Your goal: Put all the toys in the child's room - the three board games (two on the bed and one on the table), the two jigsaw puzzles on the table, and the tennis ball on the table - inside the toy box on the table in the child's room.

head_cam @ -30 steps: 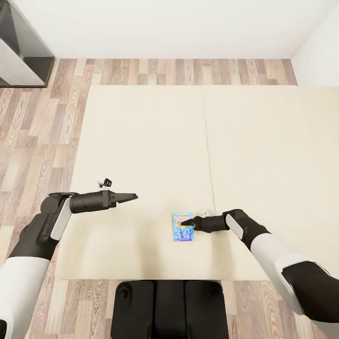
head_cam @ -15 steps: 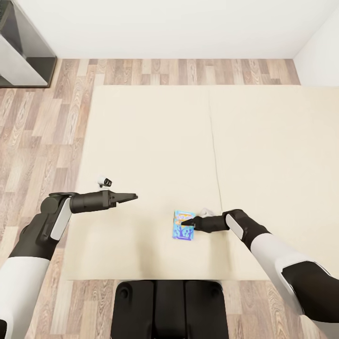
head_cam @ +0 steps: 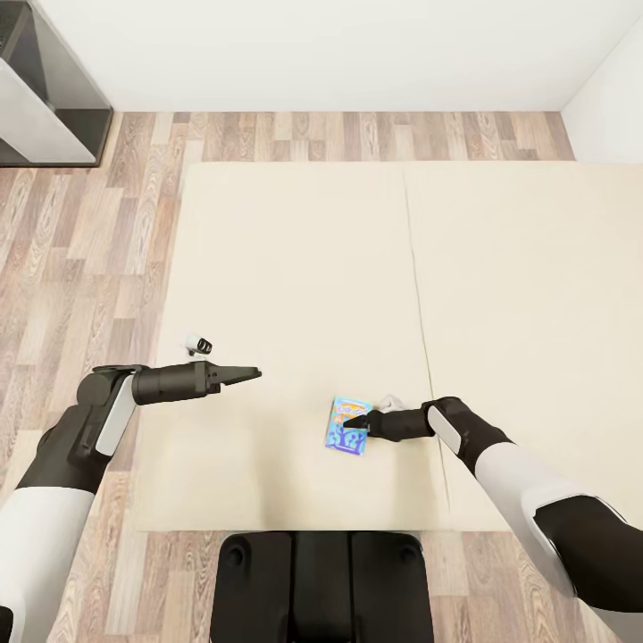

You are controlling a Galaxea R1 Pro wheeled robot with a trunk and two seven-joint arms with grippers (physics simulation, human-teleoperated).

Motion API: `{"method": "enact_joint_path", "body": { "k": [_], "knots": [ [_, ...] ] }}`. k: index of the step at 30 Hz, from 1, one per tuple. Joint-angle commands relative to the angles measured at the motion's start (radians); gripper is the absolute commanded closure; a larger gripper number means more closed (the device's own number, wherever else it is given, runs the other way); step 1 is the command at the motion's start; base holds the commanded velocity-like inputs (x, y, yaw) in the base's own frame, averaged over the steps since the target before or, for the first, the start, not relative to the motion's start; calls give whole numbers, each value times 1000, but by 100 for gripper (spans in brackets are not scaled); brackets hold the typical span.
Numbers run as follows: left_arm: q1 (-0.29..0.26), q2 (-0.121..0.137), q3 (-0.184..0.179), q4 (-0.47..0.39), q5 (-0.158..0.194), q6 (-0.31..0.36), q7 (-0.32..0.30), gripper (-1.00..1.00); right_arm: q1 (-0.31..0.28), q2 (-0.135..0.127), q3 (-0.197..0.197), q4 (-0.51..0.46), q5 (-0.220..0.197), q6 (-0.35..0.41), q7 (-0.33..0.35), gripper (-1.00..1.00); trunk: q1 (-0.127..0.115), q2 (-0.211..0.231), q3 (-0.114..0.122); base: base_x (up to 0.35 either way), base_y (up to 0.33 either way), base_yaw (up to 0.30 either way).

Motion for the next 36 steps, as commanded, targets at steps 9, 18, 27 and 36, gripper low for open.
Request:
{"method": "enact_joint_path", "body": {
  "k": [9,18,27,36],
  "knots": [
    [0,1,-2,0,3,8,-1,-100,0,-2,4,-1,-4,4,1,-100,1,-2,-1,0,61,0],
    [-1,1,-2,0,3,8,-1,-100,0,-2,4,-1,-4,4,2,-100,1,-2,-1,0,85,0],
    [0,1,-2,0,3,8,-1,-100,0,-2,4,-1,-4,4,3,-100,1,-2,-1,0,119,0],
    [-1,1,-2,0,3,8,-1,-100,0,-2,3,-1,-4,4,3,-100,1,-2,-1,0,135,0]
  ]
}}
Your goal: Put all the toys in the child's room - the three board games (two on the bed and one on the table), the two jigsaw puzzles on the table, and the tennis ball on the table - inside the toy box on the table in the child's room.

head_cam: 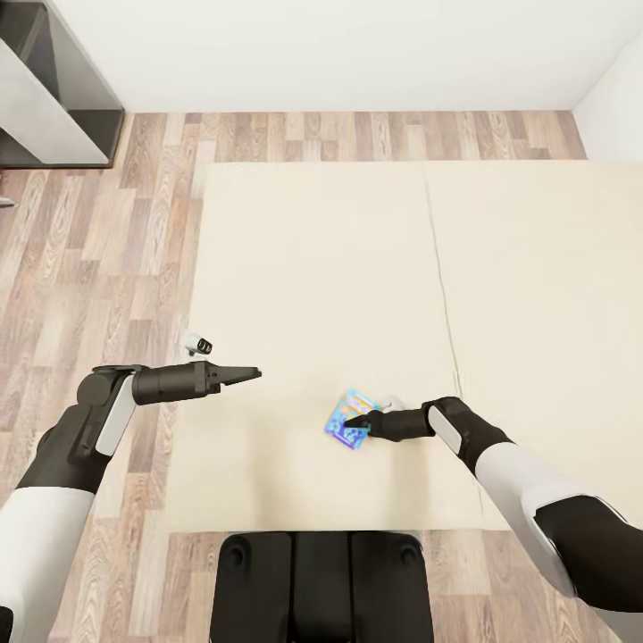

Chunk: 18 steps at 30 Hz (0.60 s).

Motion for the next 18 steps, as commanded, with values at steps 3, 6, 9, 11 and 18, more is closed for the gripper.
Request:
{"method": "enact_joint_path", "body": {
  "k": [3,6,9,11,18],
  "knots": [
    [0,1,-2,0,3,8,-1,-100,0,-1,5,-1,-3,4,1,-100,1,-2,-1,0,59,0],
    [0,1,-2,0,3,8,-1,-100,0,-1,5,-1,-3,4,0,-100,1,-2,-1,0,23,0],
    [0,1,-2,0,3,8,-1,-100,0,-1,5,-1,-3,4,0,-100,1,-2,-1,0,10,0],
    [0,1,-2,0,3,8,-1,-100,0,-1,5,-1,-3,4,0,-100,1,-2,-1,0,58,0],
    [0,1,-2,0,3,8,-1,-100,0,-1,4,-1,-3,4,1,-100,1,-2,-1,0,74,0]
  ]
}}
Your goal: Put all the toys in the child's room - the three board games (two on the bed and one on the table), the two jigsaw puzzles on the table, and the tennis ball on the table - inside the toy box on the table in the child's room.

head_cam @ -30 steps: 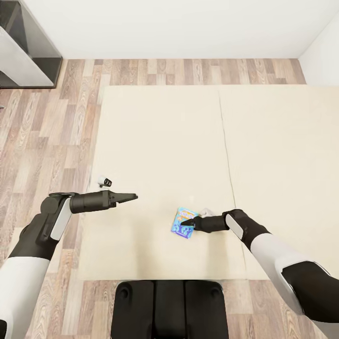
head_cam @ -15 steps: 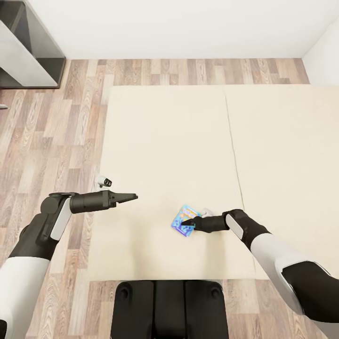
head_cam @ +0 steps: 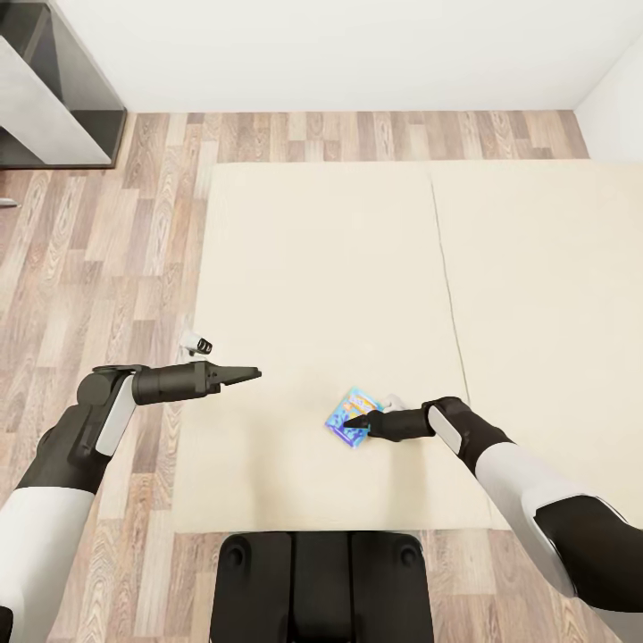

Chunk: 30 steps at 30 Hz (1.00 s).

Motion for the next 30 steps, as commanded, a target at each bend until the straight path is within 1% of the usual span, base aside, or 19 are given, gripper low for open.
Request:
{"method": "enact_joint_path", "body": {
  "k": [1,8,22,30],
  "knots": [
    [0,1,-2,0,3,8,-1,-100,0,-1,4,-1,-4,4,2,-100,1,-2,-1,0,15,0],
    [0,1,-2,0,2,8,-1,-100,0,-4,3,-1,-4,5,11,-100,1,-2,-1,0,6,0],
    [0,1,-2,1,2,8,-1,-100,0,-23,-5,1,-4,7,48,-100,1,-2,-1,0,0,0],
    [0,1,-2,1,2,8,-1,-100,0,-27,-6,1,-4,9,52,-100,1,-2,-1,0,0,0]
  ]
}}
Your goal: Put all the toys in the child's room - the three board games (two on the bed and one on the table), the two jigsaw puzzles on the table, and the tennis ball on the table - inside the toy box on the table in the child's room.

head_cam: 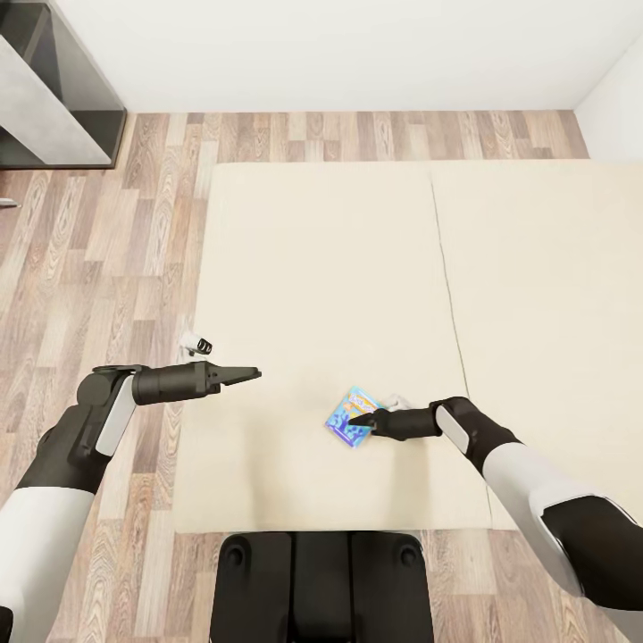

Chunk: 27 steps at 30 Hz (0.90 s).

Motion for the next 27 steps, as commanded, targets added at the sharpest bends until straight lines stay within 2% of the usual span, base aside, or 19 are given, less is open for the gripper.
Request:
{"method": "enact_joint_path", "body": {
  "k": [1,16,27],
  "knots": [
    [-1,1,-2,0,3,8,-1,-100,0,-1,4,-1,-4,5,0,-100,1,-2,-1,0,0,0],
    [-1,2,-2,0,3,8,-1,-100,0,-3,-7,-1,-3,8,-8,-100,1,-2,-1,0,0,0],
    [-1,1,-2,0,3,8,-1,-100,0,-40,-18,0,-3,9,-15,-100,1,-2,-1,0,0,0]
  ]
}}
